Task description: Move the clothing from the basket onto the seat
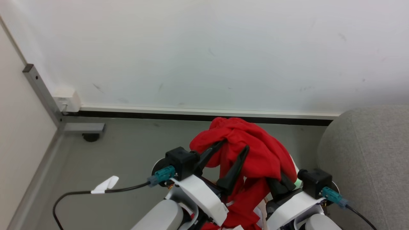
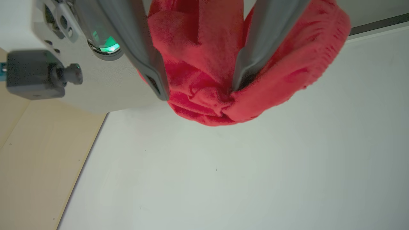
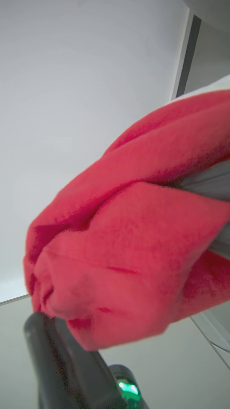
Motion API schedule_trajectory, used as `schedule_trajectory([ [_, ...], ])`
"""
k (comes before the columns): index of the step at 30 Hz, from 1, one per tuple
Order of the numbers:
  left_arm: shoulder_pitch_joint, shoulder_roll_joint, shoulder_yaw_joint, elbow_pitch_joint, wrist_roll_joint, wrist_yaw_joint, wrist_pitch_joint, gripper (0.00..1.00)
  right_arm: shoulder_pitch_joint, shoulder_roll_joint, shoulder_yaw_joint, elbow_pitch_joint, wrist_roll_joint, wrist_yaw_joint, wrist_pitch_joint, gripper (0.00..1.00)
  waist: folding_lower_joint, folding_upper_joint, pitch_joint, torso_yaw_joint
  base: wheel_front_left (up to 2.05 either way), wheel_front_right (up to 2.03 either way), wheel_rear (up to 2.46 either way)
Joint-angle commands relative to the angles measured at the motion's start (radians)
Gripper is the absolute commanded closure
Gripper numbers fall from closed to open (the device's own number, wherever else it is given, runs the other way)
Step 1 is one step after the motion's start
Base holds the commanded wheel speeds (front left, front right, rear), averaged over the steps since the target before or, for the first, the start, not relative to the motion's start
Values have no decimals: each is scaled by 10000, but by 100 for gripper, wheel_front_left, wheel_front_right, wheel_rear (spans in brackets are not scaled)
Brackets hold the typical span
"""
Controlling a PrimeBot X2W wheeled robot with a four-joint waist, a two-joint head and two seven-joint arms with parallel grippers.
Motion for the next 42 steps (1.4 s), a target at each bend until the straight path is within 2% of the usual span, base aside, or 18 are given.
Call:
schedule_trajectory([
  [1, 117, 52, -3, -26, -94, 13, -66, 0, 119, -32, -71, -61, 54, -21, 8, 100, 0, 0, 49, -171, 0, 0, 0],
  [13, 467, 128, -473, 93, -26, -191, -370, 0, 166, -223, -1731, -1073, 166, -21, 6, 100, 0, 0, 339, -2221, 0, 0, 0],
  [23, 210, 315, -660, 448, 481, -109, -716, 0, 462, -774, -2843, -1846, 3, -21, 5, 100, 0, 0, 525, -4078, 0, 0, 0],
  [27, 164, 330, -641, 652, 659, 8, -844, 0, 593, -909, -2995, -1993, -53, -21, 6, 100, 0, 0, 596, -4665, 0, 0, 0],
  [34, 79, 214, -661, 1066, 743, 54, -979, 0, 850, -857, -3208, -2090, 20, -21, 6, 100, 0, 0, 670, -5291, 0, 0, 0],
  [42, 2, 125, -593, 1288, 783, 39, -1070, 0, 969, -791, -3223, -2122, -40, -21, 6, 100, 0, 0, 733, -5455, 0, 0, 0],
])
